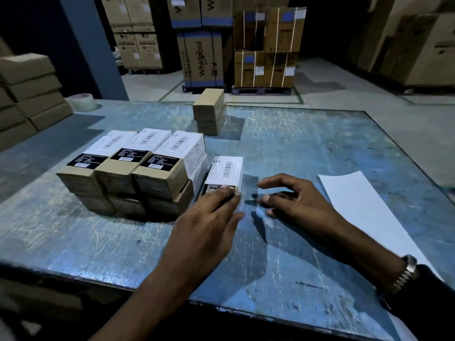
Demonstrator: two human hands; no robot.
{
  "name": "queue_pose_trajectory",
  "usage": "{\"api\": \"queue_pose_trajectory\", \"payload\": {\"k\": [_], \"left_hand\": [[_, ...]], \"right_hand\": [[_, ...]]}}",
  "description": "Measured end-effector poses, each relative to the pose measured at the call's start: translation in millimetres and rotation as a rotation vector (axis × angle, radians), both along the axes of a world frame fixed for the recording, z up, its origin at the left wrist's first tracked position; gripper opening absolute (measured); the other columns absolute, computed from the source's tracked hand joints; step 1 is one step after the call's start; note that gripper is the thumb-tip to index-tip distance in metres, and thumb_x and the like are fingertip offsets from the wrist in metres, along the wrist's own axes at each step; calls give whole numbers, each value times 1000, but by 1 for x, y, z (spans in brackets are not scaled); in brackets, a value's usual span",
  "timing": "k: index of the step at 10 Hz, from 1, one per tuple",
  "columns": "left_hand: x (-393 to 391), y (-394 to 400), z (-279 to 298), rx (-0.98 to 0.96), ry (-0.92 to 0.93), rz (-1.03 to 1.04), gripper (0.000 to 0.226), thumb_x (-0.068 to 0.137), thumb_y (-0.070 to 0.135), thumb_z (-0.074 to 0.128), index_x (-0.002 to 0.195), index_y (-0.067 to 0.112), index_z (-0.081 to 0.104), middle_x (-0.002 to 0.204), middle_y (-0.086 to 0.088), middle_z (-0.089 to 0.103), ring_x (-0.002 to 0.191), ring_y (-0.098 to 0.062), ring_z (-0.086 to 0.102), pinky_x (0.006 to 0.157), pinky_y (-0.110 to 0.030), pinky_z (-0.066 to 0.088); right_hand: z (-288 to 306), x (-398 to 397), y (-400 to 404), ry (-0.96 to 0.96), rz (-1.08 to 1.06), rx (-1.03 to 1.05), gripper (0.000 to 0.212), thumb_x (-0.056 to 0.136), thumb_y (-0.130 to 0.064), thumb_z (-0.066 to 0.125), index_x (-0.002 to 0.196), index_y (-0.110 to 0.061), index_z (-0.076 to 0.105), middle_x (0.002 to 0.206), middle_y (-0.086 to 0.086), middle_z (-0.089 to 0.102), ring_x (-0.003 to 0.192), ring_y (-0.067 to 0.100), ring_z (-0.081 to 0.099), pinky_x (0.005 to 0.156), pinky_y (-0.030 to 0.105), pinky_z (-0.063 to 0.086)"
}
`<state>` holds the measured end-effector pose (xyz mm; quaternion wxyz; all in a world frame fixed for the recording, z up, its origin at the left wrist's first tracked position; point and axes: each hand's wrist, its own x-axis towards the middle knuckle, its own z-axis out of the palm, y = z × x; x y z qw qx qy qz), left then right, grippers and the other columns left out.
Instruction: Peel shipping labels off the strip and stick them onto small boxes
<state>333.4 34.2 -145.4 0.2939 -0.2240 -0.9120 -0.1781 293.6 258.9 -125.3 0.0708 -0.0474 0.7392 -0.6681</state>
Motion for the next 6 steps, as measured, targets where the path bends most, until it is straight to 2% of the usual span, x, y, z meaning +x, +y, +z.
{"api": "queue_pose_trajectory", "payload": {"k": [1, 3, 4, 5, 6], "left_hand": [[-10, -8, 0, -42, 23, 59, 33, 100, 15, 71, 132, 10, 74, 137, -5, 71, 124, -24, 69, 102, -36, 57], [-8, -16, 3, -121, 62, 136, 38, 98, 26, 67, 131, 12, 75, 136, -5, 73, 120, -22, 73, 85, -36, 63], [-7, -14, 4, -131, 57, 151, 38, 96, 27, 67, 129, 12, 76, 134, -5, 74, 117, -21, 74, 79, -36, 64], [-7, -13, 3, -132, 44, 167, 34, 98, 20, 69, 131, 12, 75, 134, -4, 74, 116, -23, 74, 79, -36, 64], [-1, -2, 1, -127, 63, 196, 34, 95, 21, 75, 128, 11, 76, 135, -7, 72, 121, -26, 70, 91, -38, 60]], "right_hand": [[-1, -2, 6, -12, -55, 22, 15, 99, -14, 76, 108, -25, 81, 97, 16, 82, 84, 20, 76, 83, 29, 62], [-7, -8, 12, 38, -56, 128, 12, 100, -21, 76, 103, -31, 82, 94, 12, 82, 76, 20, 74, 75, 32, 56], [-11, -11, 15, 170, -65, 285, 11, 100, -24, 75, 101, -33, 80, 94, 1, 80, 79, 17, 77, 72, 27, 58], [-14, -16, 21, 407, -100, 525, 7, 100, -23, 74, 103, -28, 78, 104, -10, 71, 89, 4, 71, 72, 13, 51], [-18, -20, 27, 498, -133, 657, 7, 100, -26, 72, 105, -28, 76, 102, -11, 68, 92, 5, 68, 79, 24, 55]]}}
